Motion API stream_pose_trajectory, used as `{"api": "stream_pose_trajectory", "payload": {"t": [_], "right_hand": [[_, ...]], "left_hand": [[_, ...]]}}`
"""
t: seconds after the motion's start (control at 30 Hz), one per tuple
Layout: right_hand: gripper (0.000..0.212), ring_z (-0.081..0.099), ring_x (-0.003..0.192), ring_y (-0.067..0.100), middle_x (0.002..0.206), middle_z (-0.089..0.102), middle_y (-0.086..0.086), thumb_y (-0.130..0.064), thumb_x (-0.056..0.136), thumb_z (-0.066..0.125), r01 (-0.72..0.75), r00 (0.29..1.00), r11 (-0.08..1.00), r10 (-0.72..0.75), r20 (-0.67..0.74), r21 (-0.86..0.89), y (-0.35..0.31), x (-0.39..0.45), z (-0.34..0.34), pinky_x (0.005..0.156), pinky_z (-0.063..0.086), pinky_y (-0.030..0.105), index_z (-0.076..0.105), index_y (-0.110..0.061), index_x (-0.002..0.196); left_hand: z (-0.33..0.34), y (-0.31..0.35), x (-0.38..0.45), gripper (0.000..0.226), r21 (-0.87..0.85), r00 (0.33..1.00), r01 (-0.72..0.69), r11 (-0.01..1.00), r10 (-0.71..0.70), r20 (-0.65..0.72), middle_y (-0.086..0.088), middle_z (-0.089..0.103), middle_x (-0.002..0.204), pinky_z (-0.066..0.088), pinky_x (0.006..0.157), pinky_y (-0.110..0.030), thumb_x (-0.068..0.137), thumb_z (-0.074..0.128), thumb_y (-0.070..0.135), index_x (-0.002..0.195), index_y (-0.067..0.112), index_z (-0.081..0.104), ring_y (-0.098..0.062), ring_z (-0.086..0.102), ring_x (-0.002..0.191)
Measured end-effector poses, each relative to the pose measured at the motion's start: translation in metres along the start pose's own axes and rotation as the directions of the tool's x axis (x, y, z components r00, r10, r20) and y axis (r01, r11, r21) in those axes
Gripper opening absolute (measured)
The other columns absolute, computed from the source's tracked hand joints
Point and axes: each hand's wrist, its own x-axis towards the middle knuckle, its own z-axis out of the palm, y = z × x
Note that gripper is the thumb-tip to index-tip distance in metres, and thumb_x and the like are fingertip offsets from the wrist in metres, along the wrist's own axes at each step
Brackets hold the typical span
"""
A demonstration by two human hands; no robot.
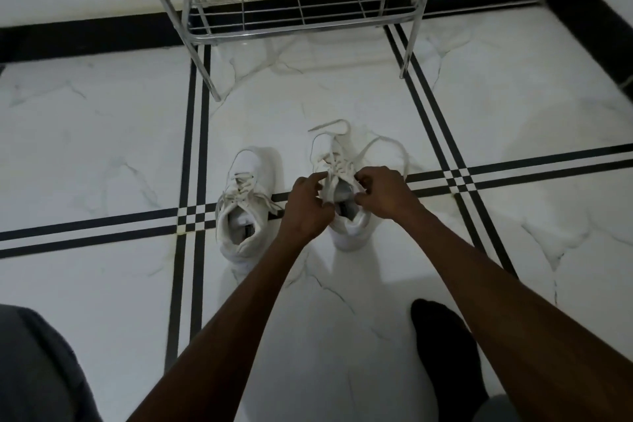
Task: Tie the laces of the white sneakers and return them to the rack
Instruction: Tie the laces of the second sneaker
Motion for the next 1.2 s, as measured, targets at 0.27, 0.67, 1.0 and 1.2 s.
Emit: {"api": "stream_pose_trajectory", "payload": {"t": [0.27, 0.67, 1.0, 1.2], "right_hand": [[0.049, 0.071, 0.090, 0.028, 0.103, 0.072, 0.011, -0.030, 0.072, 0.085, -0.075, 0.978, 0.994, 0.058, 0.199, 0.082, -0.024, -0.011, 0.014, 0.081, 0.059, 0.041, 0.066, -0.007, 0.111], [0.027, 0.068, 0.103, 0.022, 0.107, 0.074, 0.007, -0.032, 0.088, 0.071, -0.188, 0.982, 0.873, 0.172, 0.075, 0.450, -0.052, -0.012, 0.035, 0.094, 0.056, 0.040, 0.075, -0.012, 0.106], [0.006, 0.069, 0.095, 0.029, 0.098, 0.074, 0.015, -0.005, 0.090, 0.061, -0.012, 0.982, 0.973, 0.055, -0.179, 0.230, -0.047, -0.012, 0.044, 0.080, 0.055, 0.039, 0.065, -0.004, 0.095], [0.012, 0.068, 0.095, 0.031, 0.097, 0.073, 0.014, -0.013, 0.092, 0.061, -0.051, 0.970, 0.979, 0.096, -0.224, 0.198, -0.046, -0.011, 0.049, 0.082, 0.054, 0.043, 0.065, -0.004, 0.099]], "left_hand": [[-0.031, -0.012, -0.004, 0.031, 0.040, 0.995, 0.051, 0.998, -0.047, -0.086, -0.003, 0.074, 0.090, 0.053, 0.074, -0.029, 0.086, 0.077, 0.042, 0.105, 0.017, 0.076, -0.017, 0.069, 0.081], [-0.029, -0.019, -0.018, 0.014, 0.007, 0.969, 0.073, 0.997, -0.069, -0.238, 0.004, 0.071, 0.080, 0.051, 0.067, -0.031, 0.086, 0.076, 0.024, 0.084, 0.013, 0.069, -0.014, 0.068, 0.076], [-0.026, -0.017, -0.024, 0.010, 0.067, 0.960, -0.066, 0.996, 0.082, -0.268, -0.004, 0.069, 0.072, 0.056, 0.064, -0.041, 0.099, 0.053, 0.009, 0.089, 0.010, 0.054, -0.021, 0.067, 0.069], [-0.026, -0.009, -0.025, 0.010, 0.076, 0.957, -0.065, 0.995, 0.084, -0.277, 0.007, 0.067, 0.079, 0.049, 0.063, -0.021, 0.098, 0.047, 0.000, 0.094, 0.006, 0.054, -0.007, 0.068, 0.077]]}}
